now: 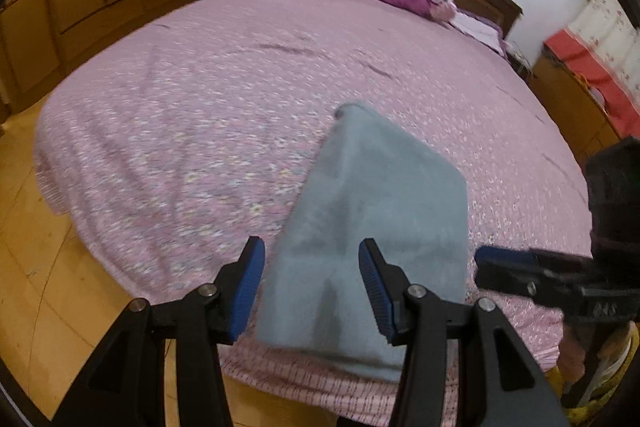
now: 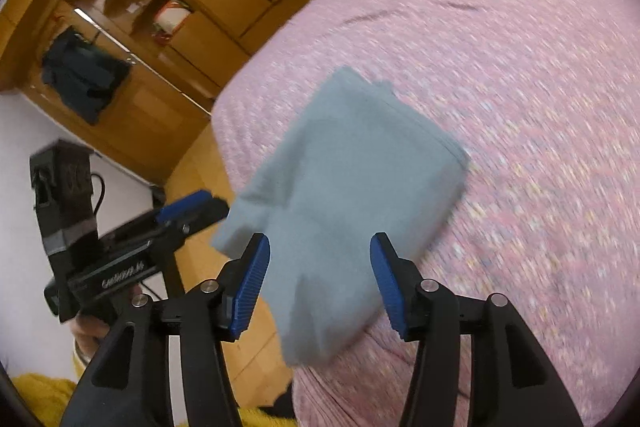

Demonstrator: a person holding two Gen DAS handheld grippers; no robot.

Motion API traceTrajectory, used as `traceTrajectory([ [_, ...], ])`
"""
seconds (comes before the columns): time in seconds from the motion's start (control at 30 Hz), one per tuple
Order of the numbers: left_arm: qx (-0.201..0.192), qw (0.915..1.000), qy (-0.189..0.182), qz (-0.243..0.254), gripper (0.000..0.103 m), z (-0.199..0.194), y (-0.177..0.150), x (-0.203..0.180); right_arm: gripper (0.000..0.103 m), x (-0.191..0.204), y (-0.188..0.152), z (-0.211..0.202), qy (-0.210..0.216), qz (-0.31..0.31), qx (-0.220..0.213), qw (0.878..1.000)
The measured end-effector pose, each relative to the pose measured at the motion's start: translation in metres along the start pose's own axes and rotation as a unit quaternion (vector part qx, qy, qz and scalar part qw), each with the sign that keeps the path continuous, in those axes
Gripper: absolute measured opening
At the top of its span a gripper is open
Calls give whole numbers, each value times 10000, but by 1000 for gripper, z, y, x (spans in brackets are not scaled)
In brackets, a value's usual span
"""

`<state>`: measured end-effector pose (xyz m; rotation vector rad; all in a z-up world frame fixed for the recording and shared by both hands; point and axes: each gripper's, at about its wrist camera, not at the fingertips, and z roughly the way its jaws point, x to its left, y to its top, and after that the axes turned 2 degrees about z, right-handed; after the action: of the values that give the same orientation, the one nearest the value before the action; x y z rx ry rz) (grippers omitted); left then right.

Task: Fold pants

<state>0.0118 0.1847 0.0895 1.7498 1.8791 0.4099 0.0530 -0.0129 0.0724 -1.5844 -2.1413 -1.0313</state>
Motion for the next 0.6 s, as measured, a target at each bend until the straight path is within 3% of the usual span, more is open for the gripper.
traceTrajectory([
  [0.17, 174, 9995, 247, -59, 52, 39, 8, 17, 47, -17, -9, -1, -40, 228, 72, 9997],
  [0.4, 410, 9963, -360, -661, 61, 62, 5, 49, 47, -25, -8, 16, 42, 492, 147, 9987],
  [0.6, 686, 9901, -1069, -601, 61, 68, 3, 57, 47, -20, -10, 37, 70, 458, 288, 9985],
])
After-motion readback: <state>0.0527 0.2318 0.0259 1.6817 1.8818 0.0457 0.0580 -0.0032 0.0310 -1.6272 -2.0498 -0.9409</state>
